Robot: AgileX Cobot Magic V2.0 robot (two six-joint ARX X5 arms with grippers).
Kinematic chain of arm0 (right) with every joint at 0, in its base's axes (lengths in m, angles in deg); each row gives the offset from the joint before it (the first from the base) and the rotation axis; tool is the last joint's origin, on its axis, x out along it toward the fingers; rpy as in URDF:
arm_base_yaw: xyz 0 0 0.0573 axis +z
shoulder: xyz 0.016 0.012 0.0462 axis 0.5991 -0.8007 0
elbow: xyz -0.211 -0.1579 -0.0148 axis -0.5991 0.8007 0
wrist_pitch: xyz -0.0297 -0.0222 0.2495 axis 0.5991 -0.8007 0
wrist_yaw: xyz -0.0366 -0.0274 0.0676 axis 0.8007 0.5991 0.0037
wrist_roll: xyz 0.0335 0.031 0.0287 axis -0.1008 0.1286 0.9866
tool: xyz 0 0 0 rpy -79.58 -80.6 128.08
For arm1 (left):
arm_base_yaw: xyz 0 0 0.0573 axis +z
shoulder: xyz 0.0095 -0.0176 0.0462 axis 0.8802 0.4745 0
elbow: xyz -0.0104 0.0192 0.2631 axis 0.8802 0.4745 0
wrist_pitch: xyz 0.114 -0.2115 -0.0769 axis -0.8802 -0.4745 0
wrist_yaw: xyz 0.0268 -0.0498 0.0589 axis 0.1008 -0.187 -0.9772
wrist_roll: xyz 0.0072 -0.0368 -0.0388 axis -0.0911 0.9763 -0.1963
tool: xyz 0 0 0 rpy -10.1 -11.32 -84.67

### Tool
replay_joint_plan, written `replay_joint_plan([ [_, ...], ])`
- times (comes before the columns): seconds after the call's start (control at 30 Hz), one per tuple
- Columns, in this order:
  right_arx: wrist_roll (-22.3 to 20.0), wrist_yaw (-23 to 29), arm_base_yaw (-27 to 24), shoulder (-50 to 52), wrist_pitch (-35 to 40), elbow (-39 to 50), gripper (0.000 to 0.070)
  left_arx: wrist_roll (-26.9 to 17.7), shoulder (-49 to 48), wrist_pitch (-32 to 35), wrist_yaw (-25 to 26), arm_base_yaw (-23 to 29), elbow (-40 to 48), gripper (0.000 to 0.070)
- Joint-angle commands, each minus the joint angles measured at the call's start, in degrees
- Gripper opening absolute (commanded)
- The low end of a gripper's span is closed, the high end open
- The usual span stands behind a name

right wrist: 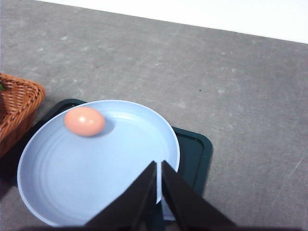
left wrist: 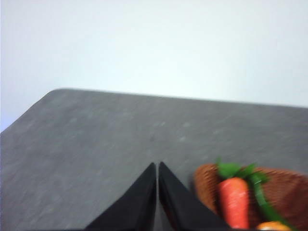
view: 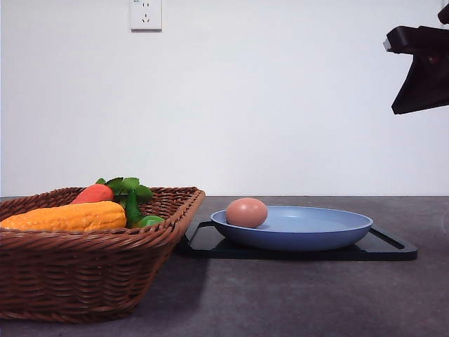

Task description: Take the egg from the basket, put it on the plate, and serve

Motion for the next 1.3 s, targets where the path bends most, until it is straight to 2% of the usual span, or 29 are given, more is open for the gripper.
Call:
replay_joint_plan([
  [0.0,0.7,0.1,0.3,-0.4,0.6,-0.4,0.0,-1.1,-1.1,1.6,0.1,0.9,2.0,0.0],
  [0.2,0.7,0.1,0.3,-0.4,0.6,-0.4,0.0,-1.1,-5.4,3.3,0.2,3.3,9.6,0.0],
  [0.5,0.7,0.1,0.3,-0.4,0.6,-0.4,0.0,-1.0,-6.0,2.5,0.2,3.5,13.8,0.0],
  [0.67,0.7,0.1,0.3,-0.4,0.6,-0.4,0.0,0.3,-6.0,-2.7,0.2,3.5,14.3,0.0],
  [1.27,0.7,0.1,0.3,-0.4,0.6,-0.4,0.0,0.3,-6.0,-2.3,0.1,3.5,14.3,0.0],
])
